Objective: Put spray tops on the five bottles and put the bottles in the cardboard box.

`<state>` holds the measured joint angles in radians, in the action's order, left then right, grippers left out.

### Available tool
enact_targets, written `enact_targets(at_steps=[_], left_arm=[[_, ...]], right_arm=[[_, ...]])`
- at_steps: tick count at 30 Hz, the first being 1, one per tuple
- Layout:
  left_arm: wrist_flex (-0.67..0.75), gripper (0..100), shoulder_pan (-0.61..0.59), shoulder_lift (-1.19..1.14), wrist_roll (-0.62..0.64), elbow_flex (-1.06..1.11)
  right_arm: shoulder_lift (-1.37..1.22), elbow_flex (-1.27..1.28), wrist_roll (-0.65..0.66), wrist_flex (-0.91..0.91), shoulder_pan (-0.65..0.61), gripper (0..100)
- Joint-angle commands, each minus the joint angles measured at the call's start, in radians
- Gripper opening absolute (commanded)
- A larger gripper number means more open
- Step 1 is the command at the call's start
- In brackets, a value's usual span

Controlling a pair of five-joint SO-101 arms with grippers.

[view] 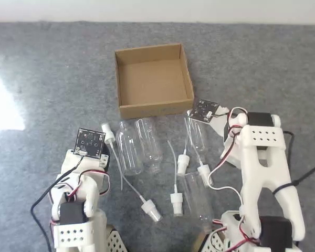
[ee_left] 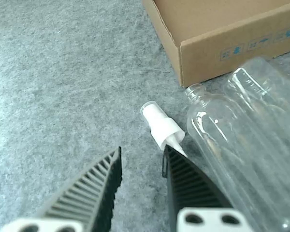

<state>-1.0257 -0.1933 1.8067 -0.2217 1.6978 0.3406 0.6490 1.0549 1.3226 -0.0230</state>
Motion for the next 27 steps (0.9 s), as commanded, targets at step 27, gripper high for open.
enact_targets(at_steps=[27], left_arm=[[-0.005,13,-0.003,0.011,-0.008,-0.012]], right_arm=[[-0.263,-0.028,0.068,-0.188,0.105,27.0]])
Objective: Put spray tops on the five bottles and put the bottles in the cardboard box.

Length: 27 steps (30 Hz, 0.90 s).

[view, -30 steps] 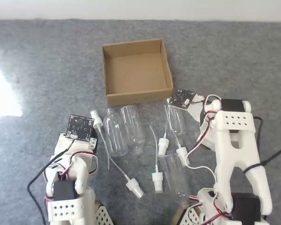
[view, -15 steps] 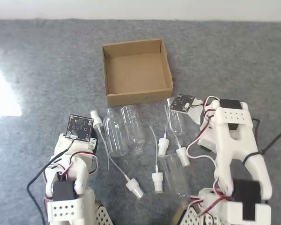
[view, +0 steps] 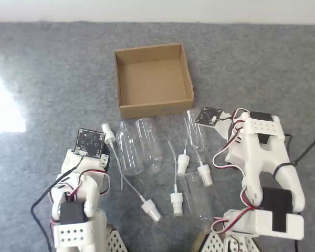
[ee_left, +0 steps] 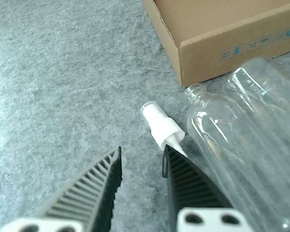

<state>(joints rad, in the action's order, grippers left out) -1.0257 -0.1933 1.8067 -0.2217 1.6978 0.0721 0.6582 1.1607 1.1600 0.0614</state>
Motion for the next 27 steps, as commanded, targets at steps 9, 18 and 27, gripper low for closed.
enact_targets(at_steps=[9,18,27], left_arm=[[-0.005,13,-0.003,0.011,-0.008,-0.012],[-0.005,13,-0.005,0.011,-0.008,-0.012],[-0.005,13,-0.005,0.011,-0.008,-0.012]], right_arm=[[0.008,-0.055,-0.181,-0.064,0.025,12.4],[0.001,-0.133,-0.486,-0.065,0.018,12.4],[-0.002,-0.129,-0.591,-0.067,0.016,12.4]])
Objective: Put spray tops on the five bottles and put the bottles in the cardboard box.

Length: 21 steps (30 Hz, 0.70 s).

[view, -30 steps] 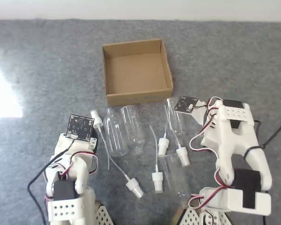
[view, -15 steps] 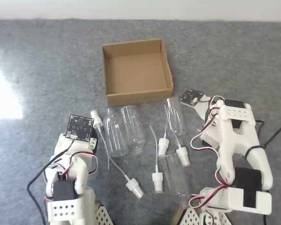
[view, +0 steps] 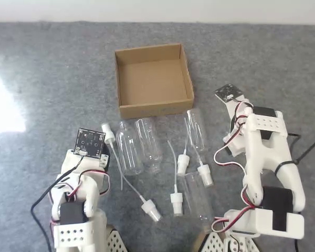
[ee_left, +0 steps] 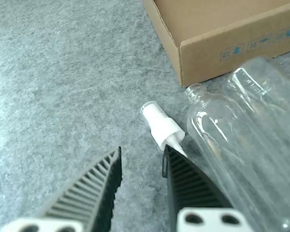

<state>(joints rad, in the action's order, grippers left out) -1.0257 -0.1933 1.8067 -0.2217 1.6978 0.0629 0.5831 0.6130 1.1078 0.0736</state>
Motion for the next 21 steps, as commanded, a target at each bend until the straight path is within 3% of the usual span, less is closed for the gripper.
enact_targets(at_steps=[1,6,14,21], left_arm=[[-0.005,13,-0.005,0.011,-0.008,-0.012],[-0.005,13,-0.005,0.011,-0.008,-0.012],[-0.005,13,-0.005,0.011,-0.008,-0.012],[-0.005,13,-0.005,0.011,-0.008,-0.012]], right_arm=[[0.007,-0.054,-0.057,-0.015,0.004,12.5],[-0.012,-0.052,-0.068,-0.004,-0.03,13.6],[-0.11,-0.069,-0.058,-0.004,-0.074,31.4],[-0.11,-0.144,0.014,0.087,-0.077,31.5]])
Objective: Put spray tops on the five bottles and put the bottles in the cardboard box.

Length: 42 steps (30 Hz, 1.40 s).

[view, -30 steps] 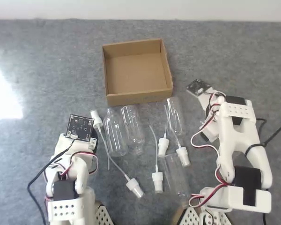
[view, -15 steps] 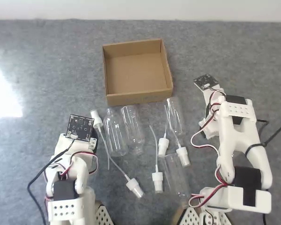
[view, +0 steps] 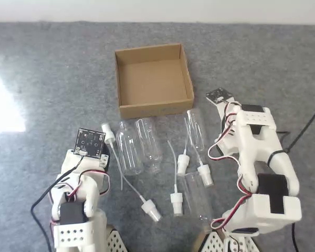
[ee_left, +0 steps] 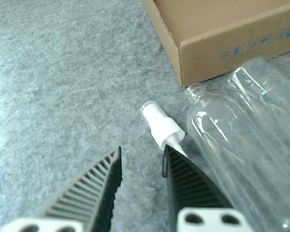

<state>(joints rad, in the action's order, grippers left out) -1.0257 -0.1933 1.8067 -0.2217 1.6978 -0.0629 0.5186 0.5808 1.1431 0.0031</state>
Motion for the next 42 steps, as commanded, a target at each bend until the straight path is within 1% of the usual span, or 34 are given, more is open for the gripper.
enact_targets(at_steps=[1,5,11,16,21,25,27,36,42], left_arm=[[-0.005,13,-0.005,0.011,-0.008,-0.012],[-0.005,13,-0.005,0.011,-0.008,-0.012],[-0.005,13,-0.005,0.011,-0.008,-0.012],[-0.005,13,-0.005,0.011,-0.008,-0.012],[-0.005,13,-0.005,0.011,-0.008,-0.012],[-0.005,13,-0.005,0.011,-0.008,-0.012],[-0.005,13,-0.005,0.011,-0.008,-0.012],[-0.005,13,-0.005,0.011,-0.008,-0.012],[-0.005,13,-0.005,0.011,-0.008,-0.012]], right_arm=[[0.016,-0.091,0.057,0.065,-0.007,31.5],[0.015,-0.097,0.091,0.074,-0.005,31.4],[0.007,-0.097,0.092,0.074,0.001,31.3],[0.007,-0.095,0.092,0.081,0.001,22.0],[0.008,-0.092,0.087,0.088,0.002,18.0],[0.022,-0.104,0.086,0.116,-0.004,12.2],[0.036,-0.109,0.084,0.133,-0.007,11.4],[0.217,-0.109,0.083,0.259,-0.008,10.9],[0.386,-0.107,-0.02,0.283,-0.008,10.8]])
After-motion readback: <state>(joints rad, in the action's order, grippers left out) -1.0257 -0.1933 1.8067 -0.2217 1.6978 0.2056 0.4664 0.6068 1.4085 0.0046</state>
